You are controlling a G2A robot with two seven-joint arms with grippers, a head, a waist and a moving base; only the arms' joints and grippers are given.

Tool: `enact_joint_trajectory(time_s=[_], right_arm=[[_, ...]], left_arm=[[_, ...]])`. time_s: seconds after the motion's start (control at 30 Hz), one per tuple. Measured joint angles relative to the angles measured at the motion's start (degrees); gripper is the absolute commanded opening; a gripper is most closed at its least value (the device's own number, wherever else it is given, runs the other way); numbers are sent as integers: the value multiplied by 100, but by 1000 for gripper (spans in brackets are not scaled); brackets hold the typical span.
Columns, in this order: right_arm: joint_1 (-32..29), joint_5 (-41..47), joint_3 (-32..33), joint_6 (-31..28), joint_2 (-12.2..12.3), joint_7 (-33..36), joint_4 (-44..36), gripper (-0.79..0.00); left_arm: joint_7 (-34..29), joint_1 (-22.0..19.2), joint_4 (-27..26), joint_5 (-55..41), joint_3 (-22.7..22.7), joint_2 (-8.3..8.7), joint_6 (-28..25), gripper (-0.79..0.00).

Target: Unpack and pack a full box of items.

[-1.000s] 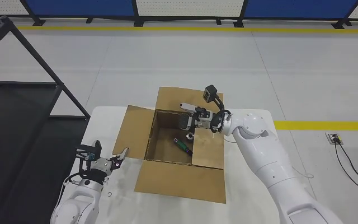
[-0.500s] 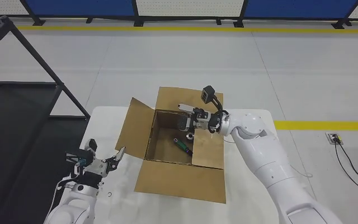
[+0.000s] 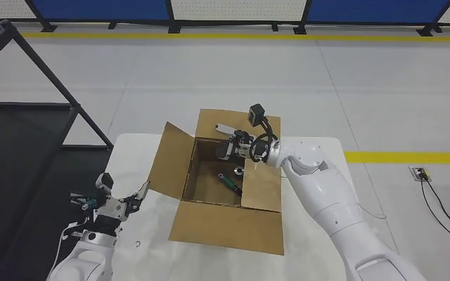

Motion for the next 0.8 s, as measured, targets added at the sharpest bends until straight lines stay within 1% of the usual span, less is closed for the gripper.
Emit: enact_joint_trajectory(time_s=[0.13,0.23,0.47,0.67,0.8], right_arm=[[0,0,0,0,0,0,0,0],[0,0,0,0,0,0,0,0],[0,0,0,0,0,-1,0,0],[0,0,0,0,0,-1,0,0],[0,0,0,0,0,-1,0,0]], left_arm=[[5,-23,-16,26,30,-1,-67,0],[-94,-93,73,179,70,-2,20,0],[-322,-318,540,372,286,-23,176,0],[-448,-458,945,375,368,-37,241,0],[-420,-462,1032,355,350,-40,255,0]])
